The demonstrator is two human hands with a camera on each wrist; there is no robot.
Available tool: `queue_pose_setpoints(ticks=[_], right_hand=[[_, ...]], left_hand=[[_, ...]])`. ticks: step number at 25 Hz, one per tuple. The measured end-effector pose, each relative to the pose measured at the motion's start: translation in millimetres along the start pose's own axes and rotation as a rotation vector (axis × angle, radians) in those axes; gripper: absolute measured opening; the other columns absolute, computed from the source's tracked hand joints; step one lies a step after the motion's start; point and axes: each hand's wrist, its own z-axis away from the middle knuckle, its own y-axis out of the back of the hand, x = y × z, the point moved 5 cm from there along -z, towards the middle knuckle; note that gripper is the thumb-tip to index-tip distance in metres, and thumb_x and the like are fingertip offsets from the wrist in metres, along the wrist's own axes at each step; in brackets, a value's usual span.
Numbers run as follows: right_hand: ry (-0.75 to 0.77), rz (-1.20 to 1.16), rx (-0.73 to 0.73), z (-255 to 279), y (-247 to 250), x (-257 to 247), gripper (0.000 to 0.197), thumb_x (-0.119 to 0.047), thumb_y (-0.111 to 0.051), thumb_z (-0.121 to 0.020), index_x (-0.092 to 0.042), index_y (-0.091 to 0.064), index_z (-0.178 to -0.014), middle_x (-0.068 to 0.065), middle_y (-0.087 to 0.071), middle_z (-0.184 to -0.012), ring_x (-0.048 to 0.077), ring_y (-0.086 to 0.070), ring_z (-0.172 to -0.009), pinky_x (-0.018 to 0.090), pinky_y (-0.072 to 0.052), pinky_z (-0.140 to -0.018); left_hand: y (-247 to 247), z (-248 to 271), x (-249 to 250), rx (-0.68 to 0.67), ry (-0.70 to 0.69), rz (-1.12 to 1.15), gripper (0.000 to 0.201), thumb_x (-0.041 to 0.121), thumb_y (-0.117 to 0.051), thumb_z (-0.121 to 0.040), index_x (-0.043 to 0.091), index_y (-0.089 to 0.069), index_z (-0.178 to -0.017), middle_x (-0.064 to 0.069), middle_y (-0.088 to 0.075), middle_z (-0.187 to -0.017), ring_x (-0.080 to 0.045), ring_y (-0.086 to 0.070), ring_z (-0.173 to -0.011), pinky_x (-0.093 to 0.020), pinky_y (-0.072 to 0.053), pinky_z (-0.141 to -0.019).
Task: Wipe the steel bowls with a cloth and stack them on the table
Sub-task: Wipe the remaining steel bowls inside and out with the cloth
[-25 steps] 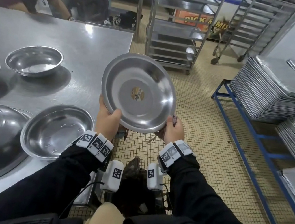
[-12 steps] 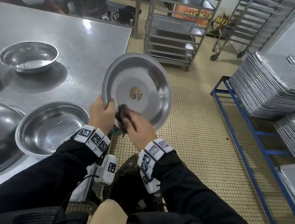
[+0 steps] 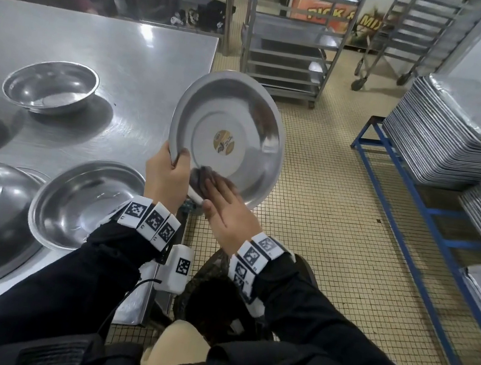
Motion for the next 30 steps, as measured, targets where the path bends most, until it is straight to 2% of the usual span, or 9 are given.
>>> queue_pose_setpoints(ticks=[4, 9, 12, 15, 18, 22, 25, 28, 30], right_hand=[[-0.096, 0.152, 0.072, 5.8, 0.6, 13.6, 0.066, -0.056, 0.000, -0.093, -0.026, -0.012, -0.151, -0.004, -0.013, -0.158, 0.016, -0.005, -0.146, 0.045, -0.008, -0.119], [-0.400, 0.248, 0.222, 5.1, 42.5, 78.1, 0.065, -0.049, -0.018, -0.098, -0.024, 0.015, -0.148, 0.001, 0.021, -0.155, 0.025, 0.015, -0.143, 0.049, -0.005, -0.116], [-0.468, -0.046, 0.449, 0.2, 76.3, 89.1, 0.069, -0.045, -0.039, -0.097, -0.018, -0.005, -0.151, 0.011, -0.016, -0.154, 0.026, -0.037, -0.132, 0.033, -0.037, -0.102], [-0.464, -0.218, 0.540, -3.8, 105.4, 93.3, 0.038, -0.030, -0.056, -0.092, -0.010, -0.047, -0.124, 0.007, -0.061, -0.107, 0.020, -0.061, -0.090, 0.032, -0.053, -0.080], [-0.550, -0.347, 0.565, 2.6, 105.8, 94.1, 0.019, -0.026, -0.059, -0.091, -0.009, -0.054, -0.100, 0.006, -0.063, -0.088, 0.021, -0.062, -0.076, 0.030, -0.053, -0.066], [-0.672, -0.686, 0.680, 12.5, 76.2, 73.9, 0.016, -0.024, -0.056, -0.093, -0.011, -0.052, -0.101, -0.003, -0.061, -0.088, 0.012, -0.062, -0.076, 0.024, -0.053, -0.064], [-0.669, -0.771, 0.767, 12.2, 60.6, 55.7, 0.019, -0.029, -0.053, -0.094, -0.011, -0.052, -0.099, -0.003, -0.062, -0.085, 0.010, -0.062, -0.073, 0.026, -0.053, -0.065], [-0.631, -0.791, 0.737, 10.9, 53.0, 51.3, 0.027, -0.040, -0.044, -0.097, -0.016, -0.056, -0.094, 0.003, -0.066, -0.088, 0.019, -0.066, -0.079, 0.037, -0.056, -0.072], [-0.651, -0.769, 0.696, 14.5, 47.9, 53.8, 0.029, -0.038, -0.040, -0.098, -0.018, -0.058, -0.109, 0.002, -0.067, -0.097, 0.019, -0.066, -0.089, 0.041, -0.056, -0.080]], left_hand=[[3.3, -4.9, 2.9, 0.011, -0.005, 0.012, 0.019, 0.008, -0.046, -0.096, 0.012, -0.049, -0.078, 0.002, -0.045, -0.064, -0.008, -0.038, -0.053, -0.010, -0.034, -0.047], [-0.2, 2.6, -8.2, -0.085, 0.094, 0.087, 0.022, 0.005, -0.046, -0.093, 0.014, -0.045, -0.072, -0.001, -0.042, -0.065, -0.012, -0.037, -0.057, -0.013, -0.033, -0.048], [2.0, 3.5, -12.1, -0.143, 0.137, 0.121, 0.017, 0.005, -0.047, -0.091, 0.012, -0.051, -0.076, -0.002, -0.047, -0.066, -0.014, -0.043, -0.060, -0.023, -0.038, -0.056], [9.0, 2.3, -16.5, -0.180, 0.227, 0.205, 0.016, 0.006, -0.048, -0.092, 0.014, -0.058, -0.083, -0.002, -0.057, -0.070, -0.014, -0.056, -0.061, -0.022, -0.047, -0.055], [13.2, 0.7, -17.0, -0.192, 0.247, 0.300, 0.012, 0.009, -0.052, -0.092, 0.018, -0.060, -0.093, -0.001, -0.062, -0.076, -0.010, -0.063, -0.061, -0.020, -0.050, -0.053], [5.2, 6.5, -11.5, -0.277, 0.119, 0.261, 0.029, 0.018, -0.063, -0.089, 0.027, -0.054, -0.115, -0.002, -0.067, -0.102, -0.018, -0.069, -0.091, -0.033, -0.057, -0.077], [0.1, 15.8, -16.1, -0.270, 0.189, 0.247, 0.032, 0.015, -0.063, -0.089, 0.021, -0.052, -0.119, -0.001, -0.065, -0.104, -0.020, -0.066, -0.098, -0.043, -0.055, -0.089], [9.4, 10.3, -16.1, -0.189, 0.198, 0.268, 0.022, 0.004, -0.053, -0.091, 0.019, -0.056, -0.106, -0.001, -0.063, -0.096, -0.015, -0.062, -0.090, -0.033, -0.053, -0.086], [16.7, 2.8, -17.6, -0.137, 0.172, 0.263, 0.026, 0.000, -0.047, -0.090, 0.011, -0.057, -0.111, -0.002, -0.062, -0.094, -0.011, -0.060, -0.083, -0.025, -0.049, -0.078]])
